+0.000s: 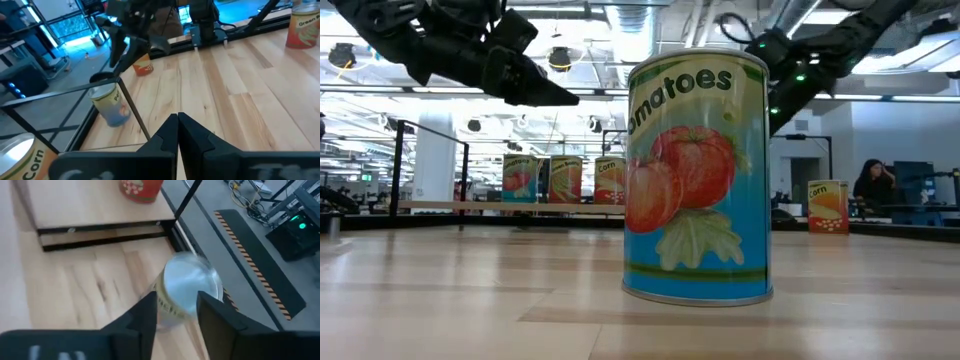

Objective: Pick and place cans onto a shelf
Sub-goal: Put the top middle canned peaches on the shelf

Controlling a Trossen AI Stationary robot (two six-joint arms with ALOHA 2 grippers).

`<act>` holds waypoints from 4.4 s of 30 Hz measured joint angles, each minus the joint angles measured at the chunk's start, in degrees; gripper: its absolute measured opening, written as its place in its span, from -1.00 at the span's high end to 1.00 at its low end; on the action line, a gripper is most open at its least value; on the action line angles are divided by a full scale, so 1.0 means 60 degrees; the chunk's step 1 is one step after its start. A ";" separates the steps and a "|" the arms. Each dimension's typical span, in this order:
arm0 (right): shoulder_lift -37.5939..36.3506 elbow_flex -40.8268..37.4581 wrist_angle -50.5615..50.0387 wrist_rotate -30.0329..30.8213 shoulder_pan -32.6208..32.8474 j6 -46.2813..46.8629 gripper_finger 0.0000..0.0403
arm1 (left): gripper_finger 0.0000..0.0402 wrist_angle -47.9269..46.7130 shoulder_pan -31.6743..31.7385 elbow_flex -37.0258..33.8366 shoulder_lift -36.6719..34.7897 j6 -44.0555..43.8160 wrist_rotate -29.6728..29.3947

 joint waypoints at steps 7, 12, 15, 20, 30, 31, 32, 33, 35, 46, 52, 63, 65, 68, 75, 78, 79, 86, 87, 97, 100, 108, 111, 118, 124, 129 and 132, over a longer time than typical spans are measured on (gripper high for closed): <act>0.1598 0.1713 -0.1527 0.0024 -0.0598 -0.0561 0.00 | 1.00 0.0110 0.0000 0.0000 0.0004 -0.0200 0.0005; 0.2324 0.2512 -0.2338 0.0027 -0.0789 -0.0768 0.11 | 1.00 0.0103 0.0000 0.0000 0.0004 -0.0192 0.0008; 0.2573 0.2758 -0.2476 0.0023 -0.0766 -0.0977 0.30 | 1.00 0.0100 -0.0007 0.0000 0.0004 -0.0148 0.0014; 0.2736 0.3033 -0.2618 0.0062 -0.0629 -0.1114 0.71 | 1.00 0.0080 -0.0015 0.0000 0.0004 -0.0087 0.0016; 0.1705 0.3711 -0.5216 -0.0011 0.0383 -0.0614 0.94 | 1.00 0.0027 -0.0018 0.0000 0.0004 -0.0101 0.0012; 0.1524 0.3707 -0.5644 -0.0018 0.0607 -0.0423 0.96 | 1.00 0.0023 -0.0018 0.0000 0.0007 -0.0101 0.0012; 0.1366 0.3700 -0.5985 -0.0021 0.0866 -0.0212 0.97 | 1.00 0.0017 -0.0018 0.0000 0.0005 -0.0094 0.0014; 0.1206 0.3700 -0.6254 -0.0024 0.1161 0.0047 0.98 | 1.00 0.0012 -0.0018 0.0000 0.0006 -0.0094 0.0012; 0.0875 0.3700 -0.6778 -0.0074 0.1811 0.0679 0.97 | 1.00 0.0012 -0.0018 0.0000 0.0007 -0.0094 0.0008; 0.1734 0.3704 -0.3707 -0.0726 0.5382 0.2656 0.96 | 1.00 0.0012 -0.0018 0.0000 0.0007 -0.0090 0.0008; 0.3646 0.4947 -0.2541 -0.0705 0.5742 0.2830 0.98 | 1.00 0.0012 -0.0018 0.0000 0.0007 -0.0090 0.0002; 0.6050 0.8020 -0.3884 -0.0677 0.5445 0.1676 0.97 | 1.00 -0.0115 -0.0018 0.0000 0.0007 0.0168 -0.0068; 0.6207 0.8293 -0.3800 -0.0677 0.5382 0.1676 0.96 | 1.00 -0.0131 -0.0018 0.0000 0.0007 0.0168 -0.0068; 0.6228 0.8356 -0.4070 -0.0677 0.5385 0.1656 0.87 | 1.00 -0.0146 -0.0018 0.0000 0.0007 0.0168 -0.0068; 0.6156 0.8367 -0.3683 -0.0680 0.5458 0.1387 0.50 | 1.00 -0.0162 -0.0017 0.0000 0.0007 0.0111 -0.0068; 0.6049 0.8380 -0.3854 -0.0680 0.5454 0.1053 0.39 | 1.00 -0.0166 -0.0016 0.0000 0.0007 0.0017 -0.0067; 0.5941 0.8364 -0.4144 -0.0652 0.5454 0.1024 0.38 | 1.00 -0.0172 -0.0018 0.0000 0.0007 0.0019 -0.0068; 0.4997 0.8283 -0.5272 0.0040 0.5673 0.0806 0.62 | 1.00 -0.0274 -0.0017 0.0004 0.0007 -0.0095 -0.0062; 0.4801 0.8078 -0.5425 0.0099 0.5705 0.0712 0.69 | 1.00 -0.0288 -0.0022 0.0004 0.0007 -0.0143 -0.0046; 0.2775 0.3657 -0.1490 0.0008 0.5737 0.1153 0.90 | 1.00 -0.0327 -0.0273 0.0004 0.0007 -0.0156 0.0074; 0.2039 0.2227 -0.0084 0.0001 0.5787 0.1615 0.95 | 1.00 -0.0325 -0.0599 0.0004 0.0007 -0.0288 0.0096; 0.0403 -0.0437 0.2366 0.0803 0.6219 0.2508 0.92 | 1.00 -0.1106 -0.2028 0.0339 0.0011 -0.0469 -0.0338; 0.0173 -0.1143 0.3179 0.1161 0.6490 0.2516 0.91 | 1.00 -0.2105 -0.2520 0.0634 0.0011 -0.0478 -0.0830; 0.0098 -0.1757 0.4079 0.1567 0.6707 0.2536 0.95 | 0.93 -0.4700 -0.3049 0.1370 0.0011 -0.1116 -0.1769; 0.0105 -0.1757 0.4083 0.1582 0.6657 0.2613 0.91 | 0.71 -0.5074 -0.3468 0.1421 0.0019 -0.1917 -0.1657; 0.0105 -0.1757 0.4078 0.1582 0.6660 0.2642 0.93 | 0.52 -0.4590 -0.4005 0.1484 0.0480 -0.2348 -0.2161; 0.0105 -0.1757 0.4068 0.1580 0.6658 0.2755 0.93 | 0.44 -0.4855 -0.4232 0.1753 0.1020 -0.2143 -0.2560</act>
